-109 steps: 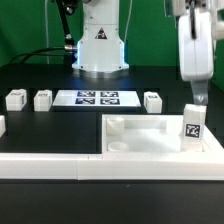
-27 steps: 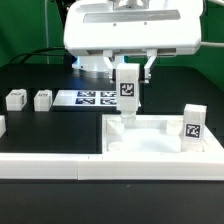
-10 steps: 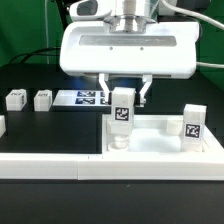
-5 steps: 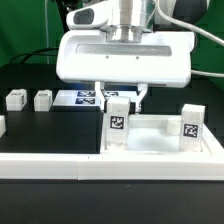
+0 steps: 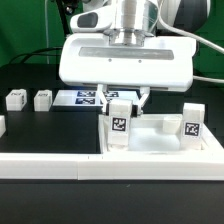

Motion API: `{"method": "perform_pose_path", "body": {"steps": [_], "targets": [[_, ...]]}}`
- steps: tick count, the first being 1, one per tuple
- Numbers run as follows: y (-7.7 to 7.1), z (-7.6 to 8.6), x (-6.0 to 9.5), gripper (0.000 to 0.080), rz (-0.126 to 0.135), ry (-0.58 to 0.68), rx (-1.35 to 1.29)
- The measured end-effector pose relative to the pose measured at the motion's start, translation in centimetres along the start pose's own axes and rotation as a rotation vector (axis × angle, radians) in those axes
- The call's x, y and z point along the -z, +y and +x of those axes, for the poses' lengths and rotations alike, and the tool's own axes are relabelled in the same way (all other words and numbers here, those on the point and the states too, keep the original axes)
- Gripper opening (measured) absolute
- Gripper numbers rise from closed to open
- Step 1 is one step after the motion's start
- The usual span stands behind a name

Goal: Assemble square table

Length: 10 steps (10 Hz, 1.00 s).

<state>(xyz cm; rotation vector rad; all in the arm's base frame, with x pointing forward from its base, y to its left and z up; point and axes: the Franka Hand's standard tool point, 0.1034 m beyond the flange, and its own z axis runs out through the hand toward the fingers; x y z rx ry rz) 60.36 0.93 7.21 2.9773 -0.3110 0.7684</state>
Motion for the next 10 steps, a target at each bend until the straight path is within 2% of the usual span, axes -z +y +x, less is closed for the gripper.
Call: {"method": "perform_pose_path", "body": {"steps": [1,2,3,5,10], "targets": [[0.0,-0.01,0.0,0.029,0.0,0.0,0.0],[0.0,-0.01,0.0,0.0482,0.0,0.0,0.0],[0.0,-0.01,0.0,0.0614,0.0,0.0,0.0],[0.0,-0.01,0.0,0.0643,0.0,0.0,0.0],[0.01,-0.13,-0.08,0.0649,0.002,-0.021,-0.002]]}}
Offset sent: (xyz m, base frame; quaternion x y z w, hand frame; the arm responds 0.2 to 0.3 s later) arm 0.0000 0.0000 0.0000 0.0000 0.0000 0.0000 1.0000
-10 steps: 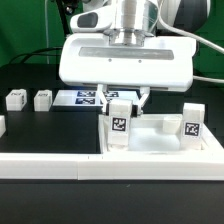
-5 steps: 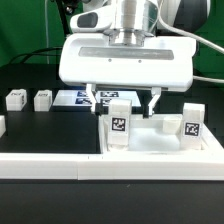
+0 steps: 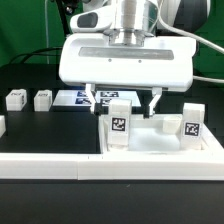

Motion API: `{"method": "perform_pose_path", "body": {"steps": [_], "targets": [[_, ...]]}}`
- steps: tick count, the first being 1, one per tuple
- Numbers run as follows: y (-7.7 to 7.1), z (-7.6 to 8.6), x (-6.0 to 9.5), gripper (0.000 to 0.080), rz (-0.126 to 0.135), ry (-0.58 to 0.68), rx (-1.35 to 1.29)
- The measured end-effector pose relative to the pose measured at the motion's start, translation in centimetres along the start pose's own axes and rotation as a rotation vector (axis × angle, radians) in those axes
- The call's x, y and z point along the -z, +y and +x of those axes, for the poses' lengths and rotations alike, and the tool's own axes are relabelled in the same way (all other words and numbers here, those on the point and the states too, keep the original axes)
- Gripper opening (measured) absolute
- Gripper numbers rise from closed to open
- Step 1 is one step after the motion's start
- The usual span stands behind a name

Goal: Assemble square table

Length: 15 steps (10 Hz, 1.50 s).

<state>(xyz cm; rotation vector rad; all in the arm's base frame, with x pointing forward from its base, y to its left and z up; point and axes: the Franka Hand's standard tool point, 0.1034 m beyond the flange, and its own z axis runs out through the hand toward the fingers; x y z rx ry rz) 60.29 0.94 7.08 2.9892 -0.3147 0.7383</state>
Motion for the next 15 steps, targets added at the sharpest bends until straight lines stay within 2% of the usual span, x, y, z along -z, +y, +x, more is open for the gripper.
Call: {"method": "perform_pose_path", "body": {"steps": [3,5,7,11,12,13,14,15], "targets": [[-0.2,1.5,0.4,0.0649,0.035,-0.229,-0.073],[-0.2,2.4,0.0,0.0649,0.039,-0.295,-0.089],[0.7,2.1,-0.6,0.0649,0.042,-0.401,-0.108],[0.9,2.2,-0.7,0.0649,0.04,-0.397,-0.112],[0.9,2.2,-0.8,0.0554,0.034,-0.398,-0.142],[0.9,2.2,-0.8,0.0554,0.034,-0.398,-0.142],[0.8,2.2,-0.8,0.034,0.028,-0.399,-0.177],[0.8,2.2,-0.8,0.029,0.005,-0.401,-0.29]]}}
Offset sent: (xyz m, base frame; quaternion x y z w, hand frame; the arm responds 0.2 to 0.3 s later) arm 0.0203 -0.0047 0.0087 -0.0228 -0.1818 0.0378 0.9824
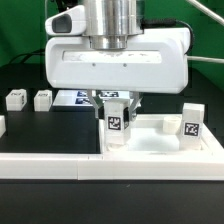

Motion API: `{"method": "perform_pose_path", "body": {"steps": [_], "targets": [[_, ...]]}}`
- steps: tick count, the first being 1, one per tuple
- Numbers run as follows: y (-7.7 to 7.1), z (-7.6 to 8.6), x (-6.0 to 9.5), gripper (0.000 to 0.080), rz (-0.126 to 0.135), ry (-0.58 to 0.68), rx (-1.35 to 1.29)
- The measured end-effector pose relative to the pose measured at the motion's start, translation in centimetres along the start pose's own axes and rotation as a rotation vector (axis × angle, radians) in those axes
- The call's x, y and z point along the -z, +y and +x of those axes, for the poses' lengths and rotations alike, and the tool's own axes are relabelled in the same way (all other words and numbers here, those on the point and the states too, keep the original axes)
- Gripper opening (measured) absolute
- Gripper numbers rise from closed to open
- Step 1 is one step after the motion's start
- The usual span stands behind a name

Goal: Assemble square table

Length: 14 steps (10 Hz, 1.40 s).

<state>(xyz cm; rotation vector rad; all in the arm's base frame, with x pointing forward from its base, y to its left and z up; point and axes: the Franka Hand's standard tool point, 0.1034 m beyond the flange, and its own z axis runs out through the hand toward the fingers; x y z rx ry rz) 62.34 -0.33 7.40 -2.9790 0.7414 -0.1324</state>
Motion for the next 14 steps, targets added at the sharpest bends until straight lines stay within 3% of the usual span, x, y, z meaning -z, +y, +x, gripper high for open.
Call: {"method": "perform_pose_path", "body": {"steps": [3,9,13,14], "targets": [[0.04,-0.01,-0.09,0.029,-0.001,-0.001,-0.227],[0.2,0.02,-0.28,0.029,-0.036,-0.037,-1.104],[0.19,-0.01,-0.3,0.029,-0.033,-0.039,-1.109],[0.24,0.03,-0.28,0.0494,-0.016,-0.029,-0.969]]}}
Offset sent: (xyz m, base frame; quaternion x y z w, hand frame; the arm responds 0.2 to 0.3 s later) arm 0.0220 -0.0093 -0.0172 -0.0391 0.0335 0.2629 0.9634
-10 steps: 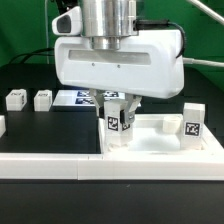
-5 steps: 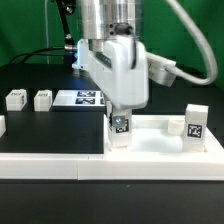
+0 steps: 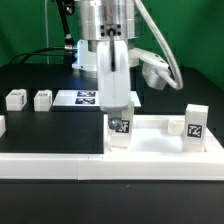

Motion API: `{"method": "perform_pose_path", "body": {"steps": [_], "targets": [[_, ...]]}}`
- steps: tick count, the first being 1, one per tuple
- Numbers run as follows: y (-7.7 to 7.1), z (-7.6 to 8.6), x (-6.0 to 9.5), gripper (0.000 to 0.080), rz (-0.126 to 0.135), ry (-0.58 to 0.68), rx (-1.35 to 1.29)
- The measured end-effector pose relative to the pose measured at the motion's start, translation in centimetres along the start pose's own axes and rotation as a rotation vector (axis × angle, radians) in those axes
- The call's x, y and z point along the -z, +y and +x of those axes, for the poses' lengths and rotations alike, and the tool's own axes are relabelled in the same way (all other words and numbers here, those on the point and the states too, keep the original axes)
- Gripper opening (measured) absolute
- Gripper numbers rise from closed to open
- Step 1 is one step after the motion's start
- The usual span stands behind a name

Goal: Assemble square table

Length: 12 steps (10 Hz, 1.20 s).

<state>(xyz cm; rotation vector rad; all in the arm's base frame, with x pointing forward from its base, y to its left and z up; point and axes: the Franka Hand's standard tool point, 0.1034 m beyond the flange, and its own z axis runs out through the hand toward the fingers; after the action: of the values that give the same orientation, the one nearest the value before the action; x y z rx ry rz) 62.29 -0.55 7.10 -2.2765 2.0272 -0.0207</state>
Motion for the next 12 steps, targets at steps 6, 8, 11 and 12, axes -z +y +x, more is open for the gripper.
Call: {"method": "perform_pose_path", "body": {"steps": [6,8,11,12], "targets": [[-0.1,-1.1,0.0,0.0647,0.039,0.049,0.542],[-0.2,-1.9,-0.1,0.0649,0.004,0.087,0.935],[-0.3,-1.8,-0.2,0.0649,-0.004,0.089,1.077],[-0.3,-1.8,-0.2,0.0649,-0.004,0.089,1.062]]}}
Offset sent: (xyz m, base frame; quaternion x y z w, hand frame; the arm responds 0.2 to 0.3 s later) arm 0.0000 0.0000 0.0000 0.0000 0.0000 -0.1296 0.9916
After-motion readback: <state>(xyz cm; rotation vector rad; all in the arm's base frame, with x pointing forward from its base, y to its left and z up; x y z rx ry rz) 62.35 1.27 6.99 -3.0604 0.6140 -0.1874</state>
